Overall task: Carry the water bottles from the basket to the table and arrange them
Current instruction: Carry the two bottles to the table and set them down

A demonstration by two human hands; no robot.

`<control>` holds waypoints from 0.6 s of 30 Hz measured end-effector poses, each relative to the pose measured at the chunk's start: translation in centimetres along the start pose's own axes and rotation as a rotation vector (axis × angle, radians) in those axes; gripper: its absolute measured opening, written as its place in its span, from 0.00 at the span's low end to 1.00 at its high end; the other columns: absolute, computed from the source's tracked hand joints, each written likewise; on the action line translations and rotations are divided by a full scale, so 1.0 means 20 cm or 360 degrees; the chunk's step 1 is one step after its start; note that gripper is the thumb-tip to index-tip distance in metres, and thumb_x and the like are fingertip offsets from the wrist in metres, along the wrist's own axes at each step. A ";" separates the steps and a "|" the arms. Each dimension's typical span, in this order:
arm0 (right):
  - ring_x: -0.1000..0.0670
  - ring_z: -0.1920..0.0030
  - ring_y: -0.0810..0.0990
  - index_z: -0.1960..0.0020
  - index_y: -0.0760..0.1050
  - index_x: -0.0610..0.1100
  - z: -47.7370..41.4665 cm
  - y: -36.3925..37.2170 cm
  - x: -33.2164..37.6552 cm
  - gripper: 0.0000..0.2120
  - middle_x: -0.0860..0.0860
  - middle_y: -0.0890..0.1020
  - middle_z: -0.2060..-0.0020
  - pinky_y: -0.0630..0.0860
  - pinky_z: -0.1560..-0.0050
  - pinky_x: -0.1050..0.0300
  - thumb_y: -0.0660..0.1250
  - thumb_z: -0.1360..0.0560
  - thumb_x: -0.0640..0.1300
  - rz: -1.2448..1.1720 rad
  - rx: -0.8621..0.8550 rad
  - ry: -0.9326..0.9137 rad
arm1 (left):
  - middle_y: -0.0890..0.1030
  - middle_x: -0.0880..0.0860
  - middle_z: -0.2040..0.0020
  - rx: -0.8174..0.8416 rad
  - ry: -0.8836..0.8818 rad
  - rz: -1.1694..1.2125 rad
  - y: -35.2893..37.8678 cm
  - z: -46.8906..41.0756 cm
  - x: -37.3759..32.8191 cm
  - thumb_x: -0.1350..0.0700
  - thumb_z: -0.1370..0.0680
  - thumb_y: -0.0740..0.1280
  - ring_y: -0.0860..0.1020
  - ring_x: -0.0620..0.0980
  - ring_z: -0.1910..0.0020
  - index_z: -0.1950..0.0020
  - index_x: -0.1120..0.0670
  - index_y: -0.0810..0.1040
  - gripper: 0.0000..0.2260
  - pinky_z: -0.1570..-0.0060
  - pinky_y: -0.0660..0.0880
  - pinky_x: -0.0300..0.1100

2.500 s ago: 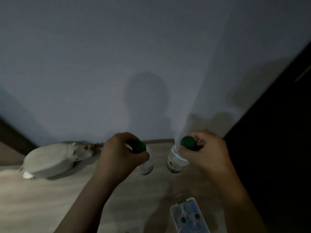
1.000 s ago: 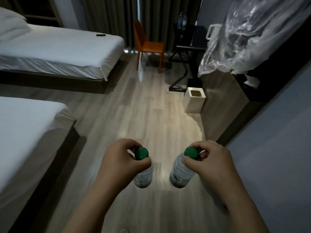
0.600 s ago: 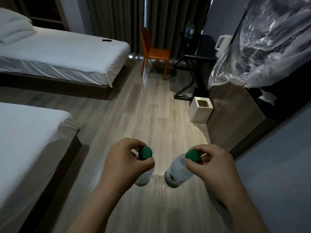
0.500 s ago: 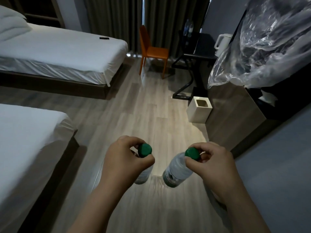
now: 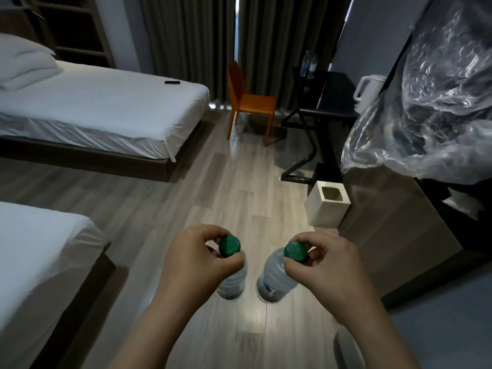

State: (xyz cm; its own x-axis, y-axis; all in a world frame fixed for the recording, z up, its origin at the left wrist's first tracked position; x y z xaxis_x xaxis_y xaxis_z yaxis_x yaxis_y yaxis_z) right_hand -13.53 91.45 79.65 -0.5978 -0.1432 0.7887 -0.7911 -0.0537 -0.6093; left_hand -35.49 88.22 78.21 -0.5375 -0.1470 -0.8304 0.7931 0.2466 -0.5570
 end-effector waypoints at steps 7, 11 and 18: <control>0.58 0.60 0.77 0.61 0.81 0.54 -0.49 -0.08 -0.05 0.08 0.56 0.79 0.62 0.76 0.63 0.62 0.74 0.37 0.43 0.0024 0.0025 -0.0069 | 0.81 0.46 0.63 -0.0033 -0.0001 0.0024 0.14 -0.42 -0.14 0.54 0.35 0.75 0.78 0.43 0.68 0.55 0.46 0.82 0.10 0.64 0.79 0.41; 0.58 0.61 0.77 0.60 0.81 0.54 -0.81 -0.07 -0.13 0.07 0.55 0.79 0.62 0.76 0.63 0.61 0.73 0.38 0.46 0.0032 0.0041 -0.0039 | 0.80 0.46 0.67 -0.0026 0.0002 0.0069 0.23 -0.73 -0.16 0.56 0.36 0.75 0.77 0.44 0.70 0.58 0.46 0.83 0.09 0.67 0.77 0.38; 0.58 0.63 0.77 0.61 0.81 0.54 -1.37 0.00 -0.19 0.06 0.55 0.78 0.63 0.73 0.66 0.66 0.73 0.38 0.45 0.0073 0.0000 -0.0011 | 0.78 0.45 0.68 -0.0001 0.0029 0.0081 0.33 -1.33 -0.16 0.56 0.37 0.75 0.74 0.40 0.73 0.58 0.47 0.83 0.09 0.69 0.74 0.37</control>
State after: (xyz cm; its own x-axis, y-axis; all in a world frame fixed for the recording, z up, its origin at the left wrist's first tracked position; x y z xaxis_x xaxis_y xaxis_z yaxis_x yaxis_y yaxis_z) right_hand -14.72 119.06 78.88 -0.6325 -0.1524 0.7594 -0.7629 -0.0469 -0.6449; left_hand -36.15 115.85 77.66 -0.5014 -0.1169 -0.8573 0.8194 0.2538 -0.5139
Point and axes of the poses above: each hand's wrist, its own z-axis away from the middle knuckle, its own y-axis out of the palm, x = y × z, the point moved 10 cm from there along -z, towards the middle knuckle
